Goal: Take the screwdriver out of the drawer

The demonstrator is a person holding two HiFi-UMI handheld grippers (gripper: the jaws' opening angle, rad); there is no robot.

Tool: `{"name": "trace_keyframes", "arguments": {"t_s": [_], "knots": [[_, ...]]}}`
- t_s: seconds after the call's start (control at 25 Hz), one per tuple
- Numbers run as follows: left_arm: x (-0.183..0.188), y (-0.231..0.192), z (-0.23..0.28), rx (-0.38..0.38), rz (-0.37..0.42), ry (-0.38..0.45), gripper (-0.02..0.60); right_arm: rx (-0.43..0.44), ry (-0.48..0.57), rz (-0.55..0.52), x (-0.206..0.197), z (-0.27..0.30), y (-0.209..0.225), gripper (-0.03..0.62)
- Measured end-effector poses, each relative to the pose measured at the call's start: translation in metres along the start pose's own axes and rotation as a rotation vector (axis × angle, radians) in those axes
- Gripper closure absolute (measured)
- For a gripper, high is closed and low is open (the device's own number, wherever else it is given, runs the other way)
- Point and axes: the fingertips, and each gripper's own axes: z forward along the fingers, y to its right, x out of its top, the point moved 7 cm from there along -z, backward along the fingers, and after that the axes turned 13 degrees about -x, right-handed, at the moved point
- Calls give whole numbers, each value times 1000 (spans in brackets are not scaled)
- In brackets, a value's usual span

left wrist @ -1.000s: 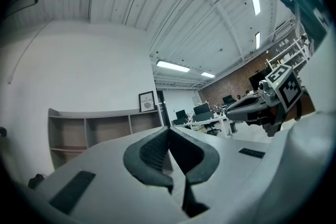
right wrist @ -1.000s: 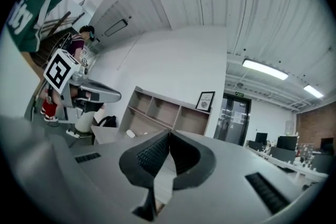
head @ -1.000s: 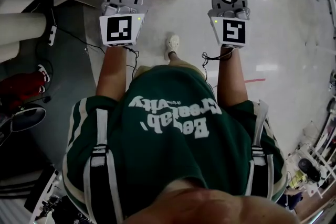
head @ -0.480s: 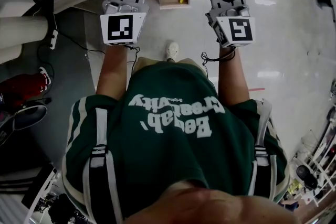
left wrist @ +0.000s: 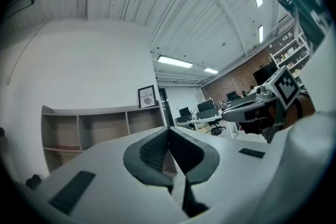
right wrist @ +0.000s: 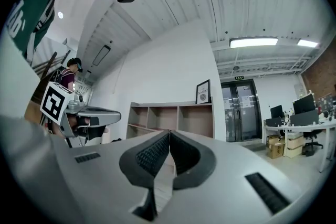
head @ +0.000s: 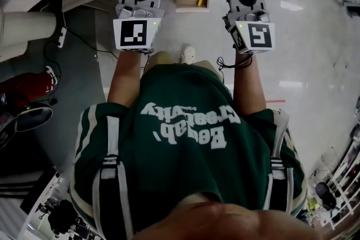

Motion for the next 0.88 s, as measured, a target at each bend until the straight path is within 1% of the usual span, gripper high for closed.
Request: {"name": "trace_keyframes", "arguments": {"t_s": [0.24,0.48,0.68,0.76,0.88], "knots": [[0,5,10,-8,-16,0,565,-11,-12,8,-3,-2,7,562],[-7,11,23,-47,-12,-5,565,-39,-23,52,-14,2,18,562],[-16,11,34,-75,-35,-14,565,-49,-50,47,-22,7,22,562],[-21,11,40,-96,-30,-22,565,-50,-61,38,-28,9,24,562],[-31,7,46,-118,-37,-34,565,-77,-87,46,-36,14,22,562]]}}
